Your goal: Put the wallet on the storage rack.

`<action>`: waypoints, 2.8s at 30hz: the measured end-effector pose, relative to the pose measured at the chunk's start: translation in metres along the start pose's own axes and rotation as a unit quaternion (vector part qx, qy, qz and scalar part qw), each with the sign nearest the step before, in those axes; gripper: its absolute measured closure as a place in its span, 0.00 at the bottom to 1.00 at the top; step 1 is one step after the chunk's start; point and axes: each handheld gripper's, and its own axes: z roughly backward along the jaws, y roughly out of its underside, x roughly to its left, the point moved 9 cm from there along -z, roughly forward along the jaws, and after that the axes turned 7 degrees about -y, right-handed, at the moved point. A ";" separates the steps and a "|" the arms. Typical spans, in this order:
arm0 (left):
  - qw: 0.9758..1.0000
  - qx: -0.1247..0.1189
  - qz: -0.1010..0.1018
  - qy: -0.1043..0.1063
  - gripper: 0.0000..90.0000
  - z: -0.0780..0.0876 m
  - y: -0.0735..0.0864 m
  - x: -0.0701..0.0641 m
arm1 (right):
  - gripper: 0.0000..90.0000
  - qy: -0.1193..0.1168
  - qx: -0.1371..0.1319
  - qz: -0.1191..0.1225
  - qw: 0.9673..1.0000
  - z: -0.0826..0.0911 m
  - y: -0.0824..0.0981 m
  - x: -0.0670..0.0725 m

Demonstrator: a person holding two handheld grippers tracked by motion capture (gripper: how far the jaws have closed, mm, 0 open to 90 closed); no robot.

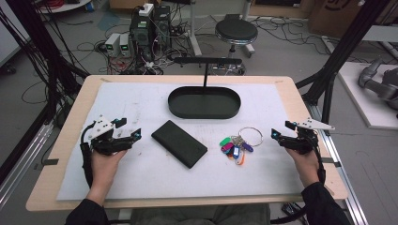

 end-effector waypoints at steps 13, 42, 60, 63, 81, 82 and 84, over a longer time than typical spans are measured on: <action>1.000 0.014 0.007 0.000 0.29 -0.005 0.003 -0.001 | 0.28 0.006 -0.006 -0.009 1.000 -0.003 -0.001 -0.005; 0.989 0.122 -0.012 0.084 0.50 -0.044 0.033 -0.031 | 0.28 -0.022 -0.019 0.008 1.000 -0.008 -0.013 0.025; 0.976 0.173 -0.035 0.131 0.64 -0.060 0.043 -0.035 | 0.28 -0.070 -0.025 0.025 0.997 -0.017 -0.024 0.061; 0.975 0.173 -0.030 0.136 0.67 -0.060 0.044 -0.034 | 0.28 -0.084 -0.021 0.029 0.996 -0.022 -0.024 0.071; 0.974 0.191 -0.015 0.123 0.82 -0.053 0.042 -0.035 | 0.28 -0.181 0.015 0.105 0.978 -0.063 -0.025 0.175; 0.974 0.190 -0.013 0.124 0.82 -0.052 0.042 -0.036 | 0.28 -0.186 0.017 0.115 0.976 -0.066 -0.024 0.182; 0.975 0.188 -0.011 0.122 0.85 -0.051 0.042 -0.036 | 0.28 -0.196 0.026 0.127 0.972 -0.073 -0.021 0.197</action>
